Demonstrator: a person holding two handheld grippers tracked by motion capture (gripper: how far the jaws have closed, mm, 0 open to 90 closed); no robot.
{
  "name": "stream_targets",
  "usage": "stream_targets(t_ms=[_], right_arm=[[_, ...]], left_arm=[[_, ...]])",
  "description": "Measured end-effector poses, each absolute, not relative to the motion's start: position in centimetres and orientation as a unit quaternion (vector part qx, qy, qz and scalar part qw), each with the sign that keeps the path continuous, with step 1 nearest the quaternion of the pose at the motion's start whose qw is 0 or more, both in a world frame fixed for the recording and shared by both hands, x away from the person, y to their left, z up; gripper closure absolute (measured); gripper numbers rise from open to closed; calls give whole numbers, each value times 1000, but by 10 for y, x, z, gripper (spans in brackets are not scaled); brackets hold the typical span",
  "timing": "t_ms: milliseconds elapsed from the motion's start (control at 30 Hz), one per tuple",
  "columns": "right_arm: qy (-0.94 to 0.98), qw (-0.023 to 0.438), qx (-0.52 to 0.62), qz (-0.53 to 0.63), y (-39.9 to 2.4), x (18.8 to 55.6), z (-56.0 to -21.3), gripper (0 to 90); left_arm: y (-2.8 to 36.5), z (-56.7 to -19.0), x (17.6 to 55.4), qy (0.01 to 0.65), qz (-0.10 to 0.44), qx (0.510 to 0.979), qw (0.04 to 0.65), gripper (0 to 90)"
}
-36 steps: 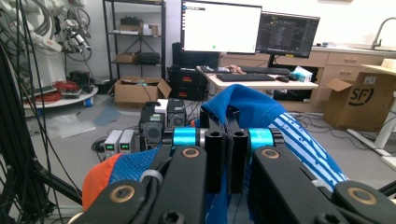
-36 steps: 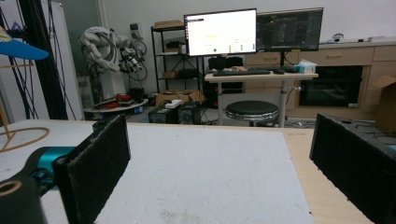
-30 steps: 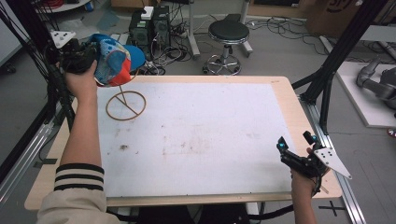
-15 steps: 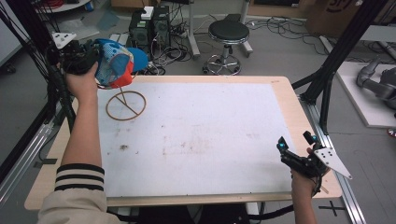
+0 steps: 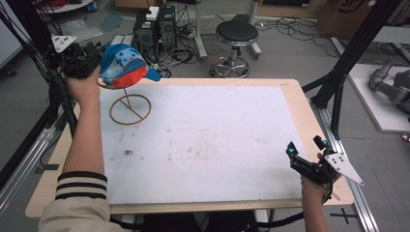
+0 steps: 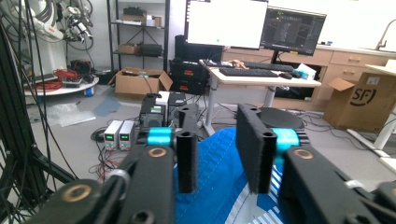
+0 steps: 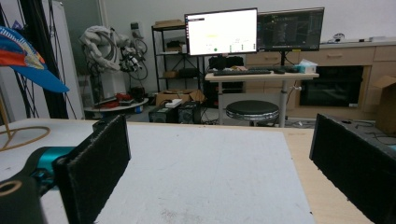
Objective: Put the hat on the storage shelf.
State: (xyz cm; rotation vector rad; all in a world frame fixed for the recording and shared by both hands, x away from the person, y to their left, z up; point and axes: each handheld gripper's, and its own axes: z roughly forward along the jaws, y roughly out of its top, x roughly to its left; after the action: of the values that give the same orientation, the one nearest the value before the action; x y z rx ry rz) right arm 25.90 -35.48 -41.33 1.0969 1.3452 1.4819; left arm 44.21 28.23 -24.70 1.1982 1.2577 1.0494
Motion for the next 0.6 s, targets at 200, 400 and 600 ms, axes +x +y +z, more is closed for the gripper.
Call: stream_targets(t_ms=[200, 400, 600], right_arm=[[537, 416, 436, 590, -354, 259, -413, 48], [539, 417, 435, 589, -353, 259, -413, 48], [537, 419, 433, 591, -353, 259, -412, 48]], left_arm=[[285, -242, 435, 516, 436, 491, 549, 471], [286, -239, 424, 504, 436, 487, 564, 308], [288, -236, 411, 487, 433, 490, 578, 240]])
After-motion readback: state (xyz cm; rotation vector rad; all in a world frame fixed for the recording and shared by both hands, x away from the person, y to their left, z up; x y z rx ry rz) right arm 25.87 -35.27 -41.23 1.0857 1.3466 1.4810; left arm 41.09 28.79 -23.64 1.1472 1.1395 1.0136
